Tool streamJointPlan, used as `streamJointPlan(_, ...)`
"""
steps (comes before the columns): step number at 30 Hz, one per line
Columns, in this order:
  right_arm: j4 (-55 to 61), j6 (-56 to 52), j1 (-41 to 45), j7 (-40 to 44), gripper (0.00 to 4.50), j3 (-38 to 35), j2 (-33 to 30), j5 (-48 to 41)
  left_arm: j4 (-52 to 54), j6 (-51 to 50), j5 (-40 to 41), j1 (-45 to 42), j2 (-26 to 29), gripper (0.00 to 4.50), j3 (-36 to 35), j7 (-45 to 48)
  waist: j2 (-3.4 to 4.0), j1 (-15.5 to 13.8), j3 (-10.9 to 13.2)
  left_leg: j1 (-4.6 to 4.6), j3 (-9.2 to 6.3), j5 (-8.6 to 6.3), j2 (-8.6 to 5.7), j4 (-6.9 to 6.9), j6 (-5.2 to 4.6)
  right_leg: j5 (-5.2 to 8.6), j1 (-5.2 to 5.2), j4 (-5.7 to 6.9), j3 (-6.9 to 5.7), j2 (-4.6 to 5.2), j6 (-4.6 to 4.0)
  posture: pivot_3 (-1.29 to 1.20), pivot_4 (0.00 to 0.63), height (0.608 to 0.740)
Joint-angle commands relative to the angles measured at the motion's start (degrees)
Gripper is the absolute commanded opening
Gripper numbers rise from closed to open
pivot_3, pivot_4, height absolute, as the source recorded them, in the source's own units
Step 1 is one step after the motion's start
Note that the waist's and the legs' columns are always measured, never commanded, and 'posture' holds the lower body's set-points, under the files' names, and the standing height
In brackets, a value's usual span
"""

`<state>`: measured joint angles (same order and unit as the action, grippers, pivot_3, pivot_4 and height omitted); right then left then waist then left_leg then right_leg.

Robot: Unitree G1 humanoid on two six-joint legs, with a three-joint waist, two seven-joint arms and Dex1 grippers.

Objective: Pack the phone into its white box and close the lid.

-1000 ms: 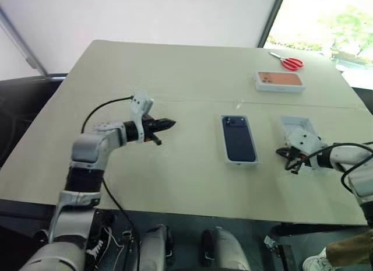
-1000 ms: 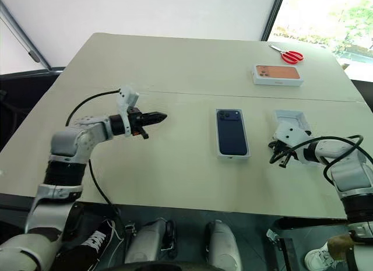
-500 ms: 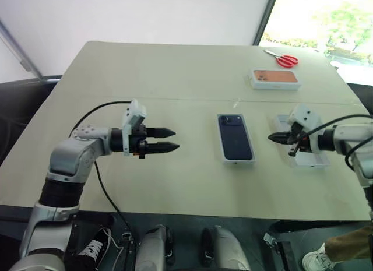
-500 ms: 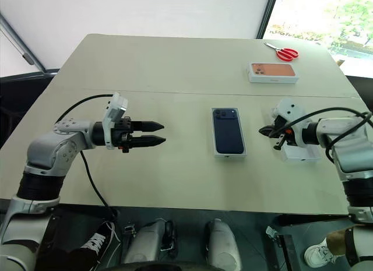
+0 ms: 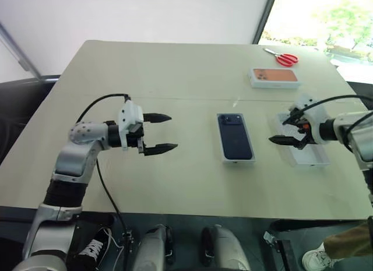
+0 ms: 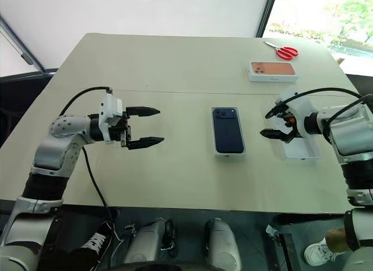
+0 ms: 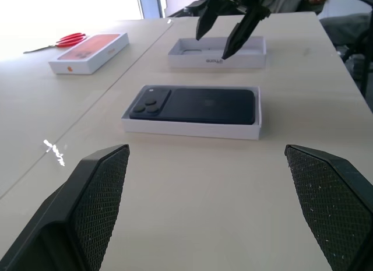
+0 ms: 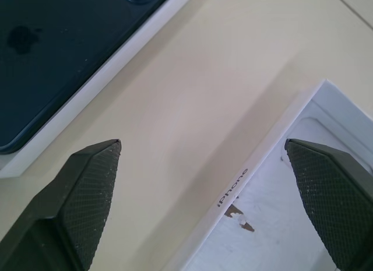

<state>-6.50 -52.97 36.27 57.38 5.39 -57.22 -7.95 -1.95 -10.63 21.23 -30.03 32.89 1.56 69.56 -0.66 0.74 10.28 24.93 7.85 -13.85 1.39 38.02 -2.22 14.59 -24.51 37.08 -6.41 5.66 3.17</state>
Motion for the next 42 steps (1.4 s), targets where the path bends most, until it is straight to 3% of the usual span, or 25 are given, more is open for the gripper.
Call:
streamJointPlan(1, -0.6, -7.6, 3.1, -3.7, 4.45, -0.7, 2.3, -0.4, 0.1, 2.4, -0.9, -1.2, -0.7, 4.50, 0.6, -0.9, 0.00, 0.0, 0.0, 0.00, 0.00, 0.00, 0.00, 0.00, 0.00, 0.00, 0.00, 0.00, 0.00, 0.00, 0.00, 0.00, 0.150, 0.738)
streamJointPlan(5, -6.6, -17.9, 8.3, -9.4, 4.45, -4.8, 6.7, -1.6, -0.1, 2.2, -1.0, -1.2, -2.0, 4.50, 0.9, -2.2, 0.03, 0.1, 0.0, 0.03, 0.01, 0.00, 0.00, 0.02, -0.01, -0.10, -0.02, 0.01, 0.00, 0.00, 0.14, 0.00, 0.150, 0.738)
streamJointPlan(14, -6.5, -21.0, 6.8, -12.0, 4.45, -0.9, 6.0, -1.9, 0.8, 1.2, -1.1, -0.5, -3.4, 4.50, 1.7, -5.6, 0.08, 0.0, 0.0, 0.24, 0.00, 0.01, -0.02, 0.11, -0.06, -0.13, -0.14, 0.04, -0.06, -0.05, 0.19, 0.00, 0.150, 0.738)
streamJointPlan(26, -3.3, -25.5, 5.3, -13.8, 4.45, -2.4, 5.2, -5.3, 1.6, 1.4, -1.2, 0.0, -5.0, 4.50, 2.1, -8.4, 0.09, -0.1, 0.0, 0.25, 0.01, 0.01, 0.00, 0.16, -0.09, -0.13, -0.13, 0.09, -0.08, -0.14, 0.22, 0.00, 0.150, 0.738)
streamJointPlan(29, -4.4, -23.5, 4.9, -14.4, 3.58, -2.0, 4.9, -4.7, 1.6, 1.6, -1.5, 0.0, -5.5, 4.50, 2.4, -9.1, 0.09, -0.1, 0.0, 0.25, 0.01, 0.01, 0.00, 0.17, -0.09, -0.13, -0.13, 0.09, -0.08, -0.15, 0.22, 0.00, 0.150, 0.738)
streamJointPlan(36, -6.5, -21.1, 5.5, -16.3, 0.05, -1.6, 6.0, -4.0, 2.0, 1.2, -2.0, 0.5, -5.5, 4.50, 2.4, -9.2, 0.09, -0.1, 0.0, 0.25, 0.02, 0.01, 0.01, 0.17, -0.08, -0.13, -0.13, 0.10, -0.09, -0.19, 0.23, 0.00, 0.150, 0.738)
streamJointPlan(42, -8.9, -22.0, 10.1, -19.2, 0.05, -5.9, 10.0, -5.6, 1.2, 1.2, -2.1, 0.2, -5.2, 4.50, 1.6, -9.8, 0.09, 0.1, 0.0, 0.25, 0.03, 0.02, 0.02, 0.19, -0.08, -0.13, -0.12, 0.11, -0.09, -0.20, 0.23, 0.00, 0.150, 0.738)
